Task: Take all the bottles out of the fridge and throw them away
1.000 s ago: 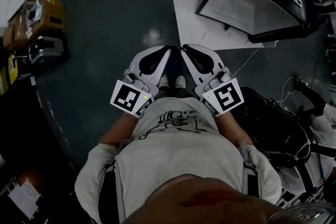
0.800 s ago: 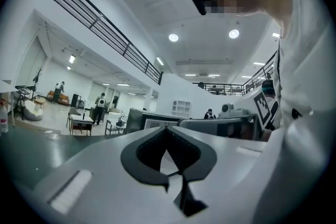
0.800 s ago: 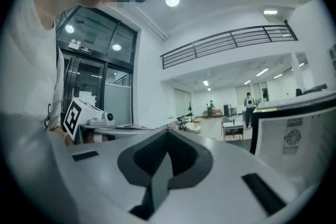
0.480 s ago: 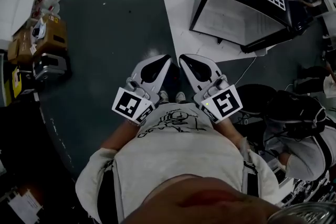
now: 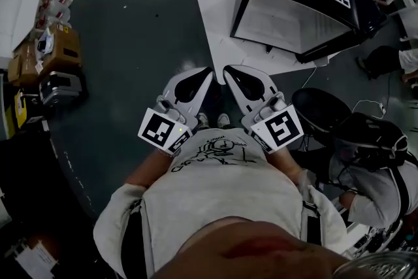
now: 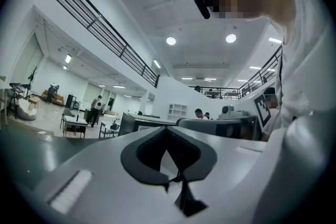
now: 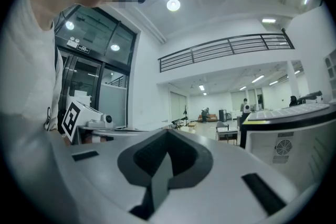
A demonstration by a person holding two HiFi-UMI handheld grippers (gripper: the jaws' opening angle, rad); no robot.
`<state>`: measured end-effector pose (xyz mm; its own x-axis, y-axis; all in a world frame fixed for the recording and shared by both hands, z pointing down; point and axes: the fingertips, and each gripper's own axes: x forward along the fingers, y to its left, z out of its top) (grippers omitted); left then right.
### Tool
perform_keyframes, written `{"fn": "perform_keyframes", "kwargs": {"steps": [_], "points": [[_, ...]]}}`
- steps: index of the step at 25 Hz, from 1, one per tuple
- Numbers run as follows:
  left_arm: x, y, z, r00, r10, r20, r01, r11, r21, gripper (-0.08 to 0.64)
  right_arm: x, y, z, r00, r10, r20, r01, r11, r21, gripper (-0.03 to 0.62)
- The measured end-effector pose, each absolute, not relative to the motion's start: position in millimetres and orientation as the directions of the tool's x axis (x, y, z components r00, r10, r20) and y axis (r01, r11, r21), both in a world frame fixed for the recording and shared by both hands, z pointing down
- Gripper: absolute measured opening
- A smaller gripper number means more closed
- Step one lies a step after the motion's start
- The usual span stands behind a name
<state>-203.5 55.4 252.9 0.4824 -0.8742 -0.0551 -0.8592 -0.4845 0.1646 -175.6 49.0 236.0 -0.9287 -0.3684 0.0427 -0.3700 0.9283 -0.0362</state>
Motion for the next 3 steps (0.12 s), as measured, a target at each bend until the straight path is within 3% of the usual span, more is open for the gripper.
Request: {"fn": "perform_keyframes", "kwargs": {"steps": [3], "points": [[-203.6,46.5,250.4,0.490,-0.870,-0.057,-0.855,-0.492,0.166,0.009,-177.4,41.2,233.9,-0.928,-0.370,0.046,-0.372,0.928,-0.035,0.009]]}}
